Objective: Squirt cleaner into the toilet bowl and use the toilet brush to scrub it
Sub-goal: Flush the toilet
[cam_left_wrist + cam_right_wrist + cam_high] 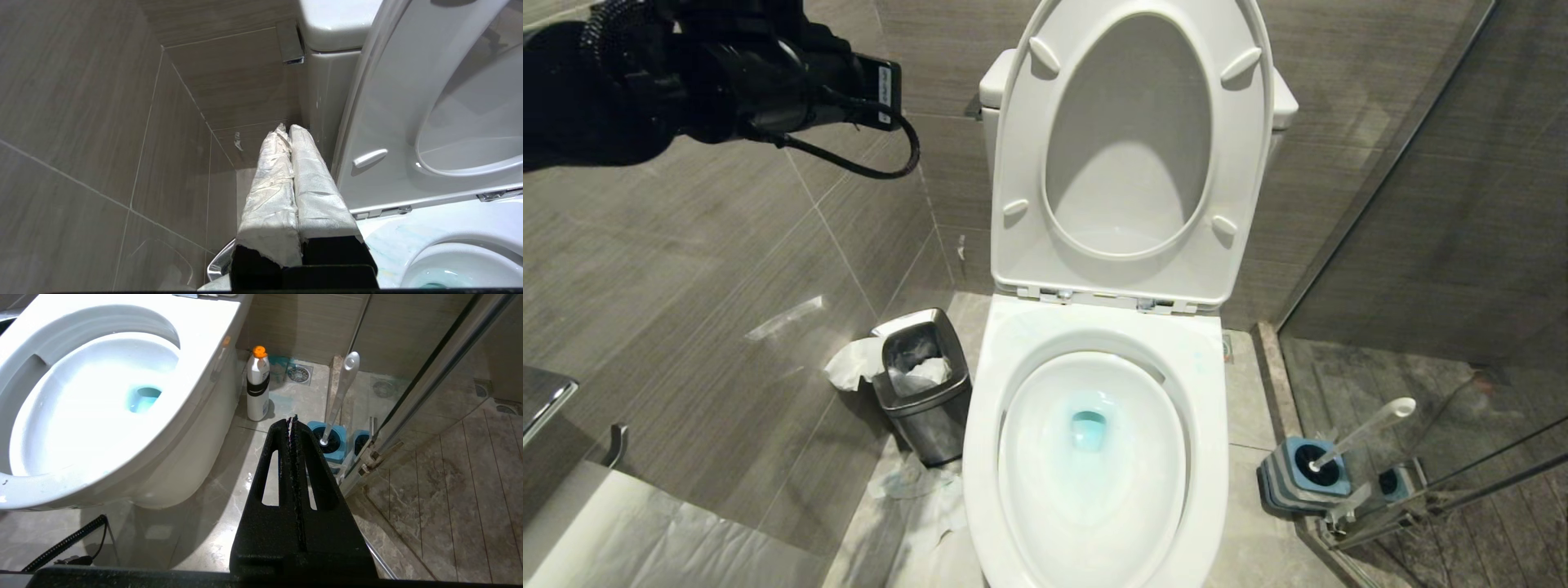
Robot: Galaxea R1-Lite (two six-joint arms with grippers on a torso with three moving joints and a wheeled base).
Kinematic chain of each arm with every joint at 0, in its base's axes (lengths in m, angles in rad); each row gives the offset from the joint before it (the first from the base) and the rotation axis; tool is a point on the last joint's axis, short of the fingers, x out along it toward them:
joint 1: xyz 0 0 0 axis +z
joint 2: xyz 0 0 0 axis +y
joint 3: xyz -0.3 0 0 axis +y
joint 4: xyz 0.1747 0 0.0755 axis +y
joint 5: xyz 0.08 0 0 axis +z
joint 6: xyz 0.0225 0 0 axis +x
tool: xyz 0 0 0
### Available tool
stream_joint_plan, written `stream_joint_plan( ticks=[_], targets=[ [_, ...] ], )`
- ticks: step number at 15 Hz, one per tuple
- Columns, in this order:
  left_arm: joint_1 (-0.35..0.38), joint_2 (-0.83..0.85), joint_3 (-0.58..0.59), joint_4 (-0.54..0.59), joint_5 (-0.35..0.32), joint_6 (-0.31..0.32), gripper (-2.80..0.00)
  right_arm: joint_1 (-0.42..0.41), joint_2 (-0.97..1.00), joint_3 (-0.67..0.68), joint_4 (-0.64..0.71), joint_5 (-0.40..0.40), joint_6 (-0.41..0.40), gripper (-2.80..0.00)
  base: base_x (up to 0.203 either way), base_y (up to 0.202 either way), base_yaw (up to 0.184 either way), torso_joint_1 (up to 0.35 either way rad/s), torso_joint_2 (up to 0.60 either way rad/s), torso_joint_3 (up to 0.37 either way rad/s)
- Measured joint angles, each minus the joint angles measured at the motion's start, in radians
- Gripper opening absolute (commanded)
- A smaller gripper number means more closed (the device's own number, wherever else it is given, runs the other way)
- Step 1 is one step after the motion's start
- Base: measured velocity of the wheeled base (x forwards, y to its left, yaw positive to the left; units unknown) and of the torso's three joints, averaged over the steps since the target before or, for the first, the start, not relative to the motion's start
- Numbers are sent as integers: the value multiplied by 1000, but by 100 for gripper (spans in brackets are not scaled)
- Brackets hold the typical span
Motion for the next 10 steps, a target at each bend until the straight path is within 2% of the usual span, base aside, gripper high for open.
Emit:
stream_joint_plan(
  ticks=[10],
  targets=[
    [-15, 142, -8, -309, 1, -1, -280, 0, 0, 0, 0, 0, 0, -280, 0, 0, 0, 2, 0, -20]
  ],
)
